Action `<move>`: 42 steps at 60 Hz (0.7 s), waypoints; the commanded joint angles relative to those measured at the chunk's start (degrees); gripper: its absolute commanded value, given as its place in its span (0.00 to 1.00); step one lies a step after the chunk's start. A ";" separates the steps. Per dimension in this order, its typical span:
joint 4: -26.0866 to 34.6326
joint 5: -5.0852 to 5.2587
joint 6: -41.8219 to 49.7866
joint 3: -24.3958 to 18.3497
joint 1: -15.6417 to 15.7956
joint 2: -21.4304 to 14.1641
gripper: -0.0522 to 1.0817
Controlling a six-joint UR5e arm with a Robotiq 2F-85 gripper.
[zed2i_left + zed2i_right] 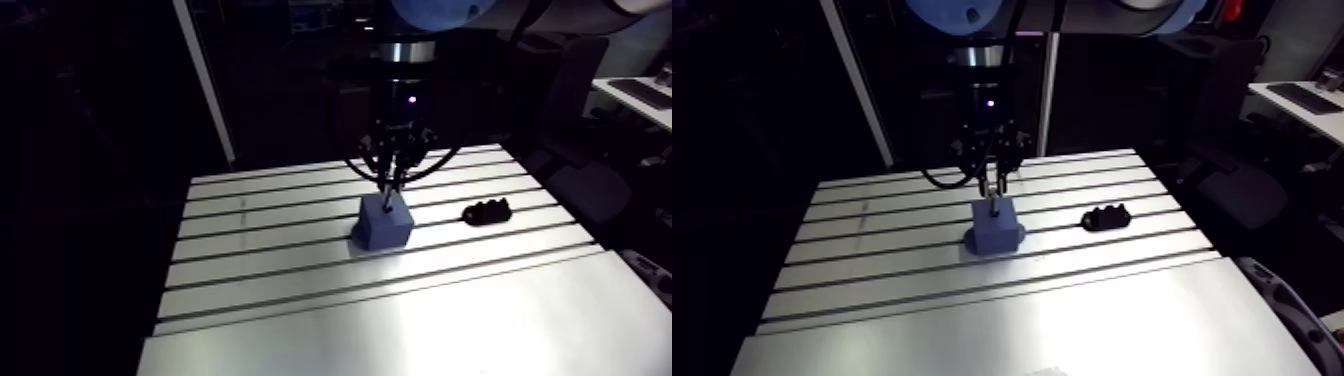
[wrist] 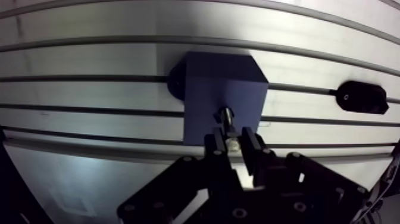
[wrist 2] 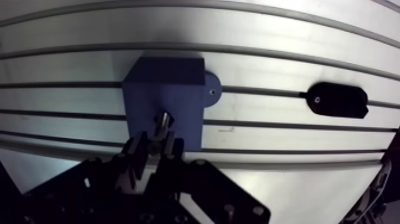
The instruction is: Pick up the M10 bolt and insert it into the hex recess until seated.
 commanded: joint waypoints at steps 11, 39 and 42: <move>0.09 0.17 -0.16 -0.15 0.02 0.12 0.75; 0.37 0.08 -0.25 0.01 0.02 0.01 0.75; 0.37 0.08 -0.25 -0.06 0.02 0.01 0.75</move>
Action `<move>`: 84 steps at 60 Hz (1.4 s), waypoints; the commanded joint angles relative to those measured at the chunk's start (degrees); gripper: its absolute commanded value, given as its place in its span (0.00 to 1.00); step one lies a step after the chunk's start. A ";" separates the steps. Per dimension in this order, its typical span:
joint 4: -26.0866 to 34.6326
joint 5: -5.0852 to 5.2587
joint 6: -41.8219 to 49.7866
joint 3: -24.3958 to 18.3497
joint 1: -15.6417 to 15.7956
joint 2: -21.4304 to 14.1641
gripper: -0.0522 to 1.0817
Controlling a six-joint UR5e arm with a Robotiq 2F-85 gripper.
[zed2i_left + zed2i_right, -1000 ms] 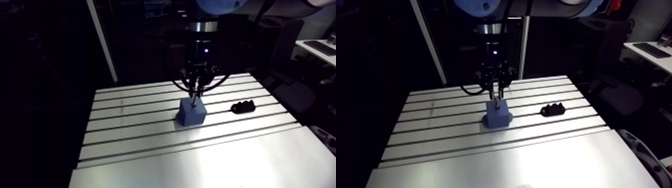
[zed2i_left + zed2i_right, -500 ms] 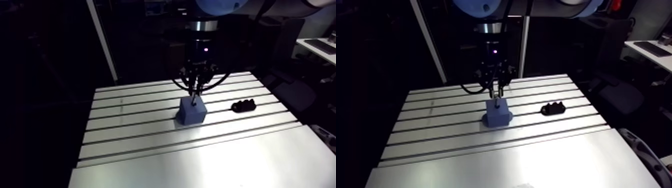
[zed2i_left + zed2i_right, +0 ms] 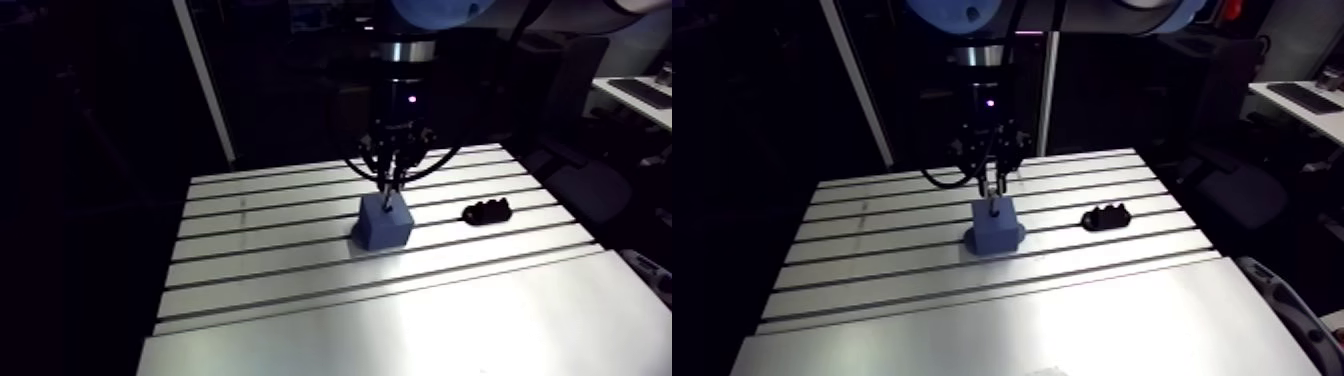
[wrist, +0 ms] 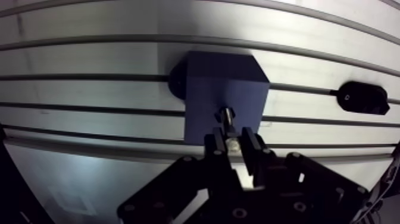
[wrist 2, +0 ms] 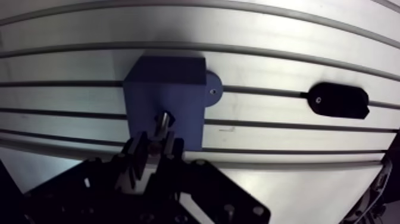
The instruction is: Pick up the M10 bolt and insert it into the hex recess until seated.
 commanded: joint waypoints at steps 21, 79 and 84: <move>0.05 -0.05 -0.10 0.11 0.03 0.04 0.75; -0.39 0.03 -0.10 0.55 -0.23 0.83 0.76; -0.39 0.03 -0.09 0.56 -0.23 0.92 0.76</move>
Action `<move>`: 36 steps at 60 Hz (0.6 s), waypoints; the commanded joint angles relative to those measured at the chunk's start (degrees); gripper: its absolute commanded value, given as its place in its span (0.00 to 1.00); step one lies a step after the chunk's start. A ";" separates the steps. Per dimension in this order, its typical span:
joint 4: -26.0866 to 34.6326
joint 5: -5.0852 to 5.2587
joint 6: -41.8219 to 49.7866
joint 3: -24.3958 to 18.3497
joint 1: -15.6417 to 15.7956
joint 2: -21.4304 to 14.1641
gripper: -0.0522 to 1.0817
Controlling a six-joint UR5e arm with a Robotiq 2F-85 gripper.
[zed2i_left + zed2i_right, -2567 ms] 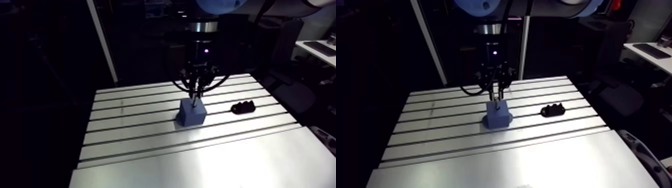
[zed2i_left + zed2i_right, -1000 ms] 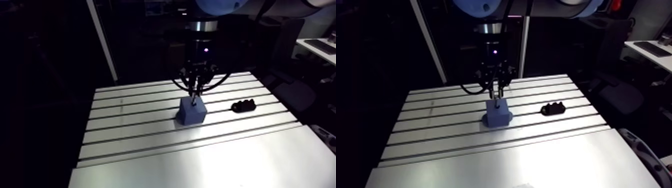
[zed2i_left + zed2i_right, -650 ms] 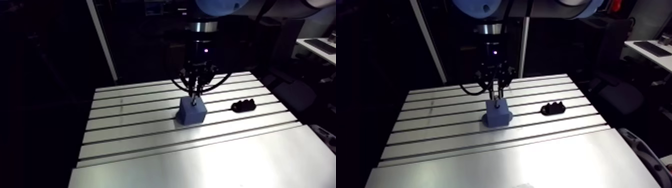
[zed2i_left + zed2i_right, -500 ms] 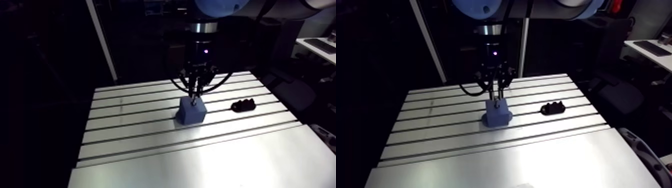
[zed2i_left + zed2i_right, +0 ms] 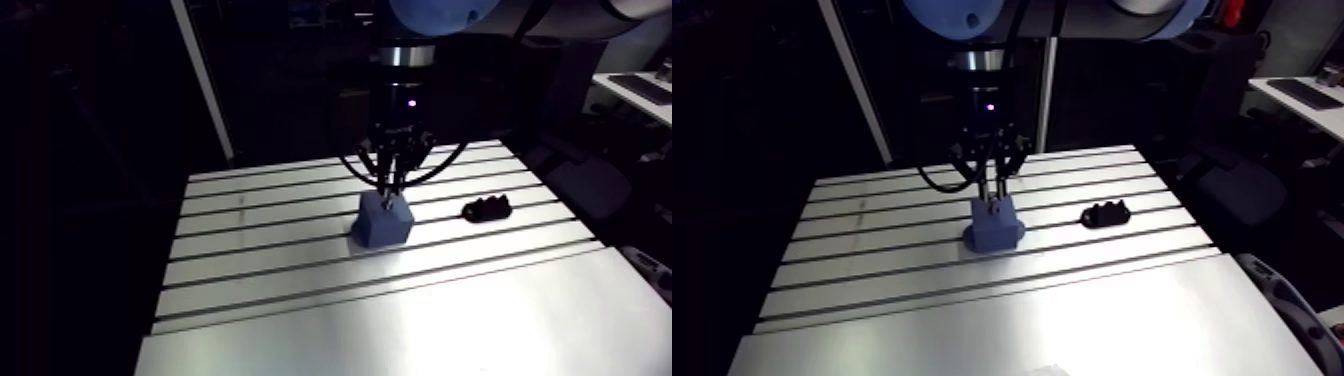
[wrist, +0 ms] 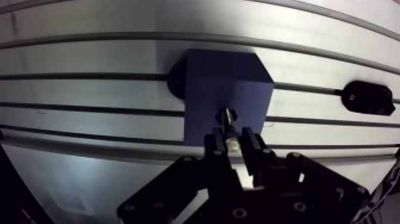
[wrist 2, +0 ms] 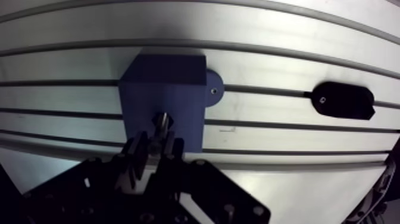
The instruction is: Pick up the M10 bolt and insert it into the hex recess until seated.
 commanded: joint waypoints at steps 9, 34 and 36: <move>-0.05 0.05 0.00 0.01 0.08 0.30 0.76; -0.14 -0.04 0.00 0.27 0.00 0.31 0.76; -0.14 -0.04 0.00 0.28 0.07 0.31 0.76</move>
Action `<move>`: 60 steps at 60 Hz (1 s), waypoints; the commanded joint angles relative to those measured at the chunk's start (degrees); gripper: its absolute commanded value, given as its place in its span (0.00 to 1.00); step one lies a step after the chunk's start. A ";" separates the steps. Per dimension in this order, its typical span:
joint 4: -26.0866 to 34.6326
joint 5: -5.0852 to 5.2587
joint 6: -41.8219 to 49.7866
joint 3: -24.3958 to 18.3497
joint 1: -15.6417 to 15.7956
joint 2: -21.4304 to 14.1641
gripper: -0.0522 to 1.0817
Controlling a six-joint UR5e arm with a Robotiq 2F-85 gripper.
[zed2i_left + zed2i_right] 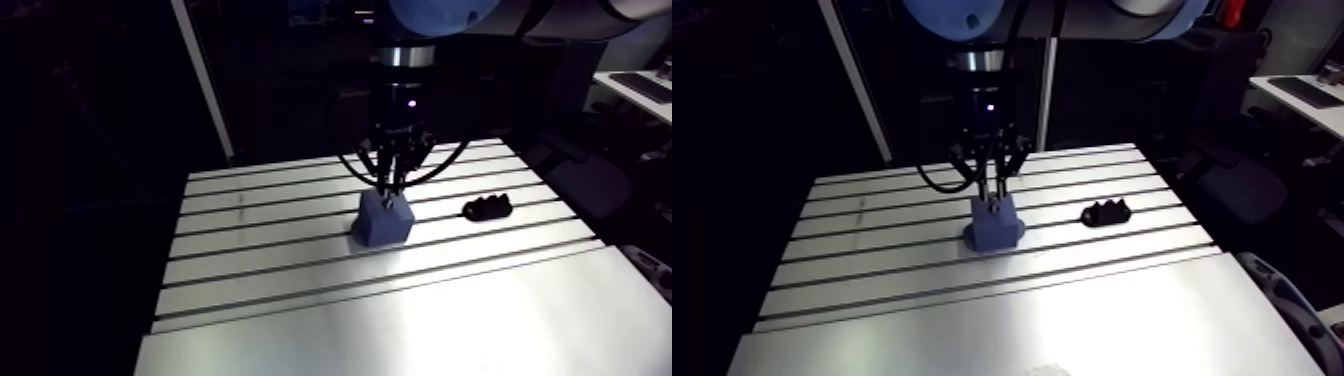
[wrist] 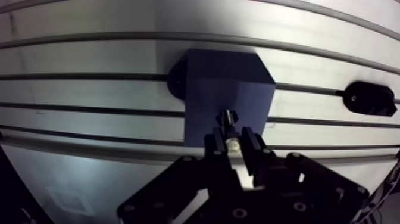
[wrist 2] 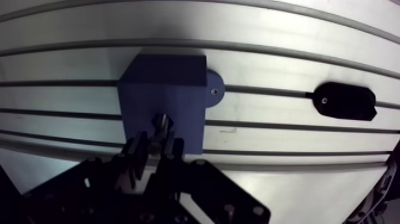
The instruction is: Pick up the M10 bolt and insert it into the hex recess until seated.
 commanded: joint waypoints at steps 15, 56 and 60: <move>-0.07 -0.18 -0.02 0.27 0.23 -0.08 0.60; -0.16 -0.11 -1.78 0.10 0.24 -0.25 0.06; -0.16 -0.03 -1.78 0.01 0.16 -0.41 0.05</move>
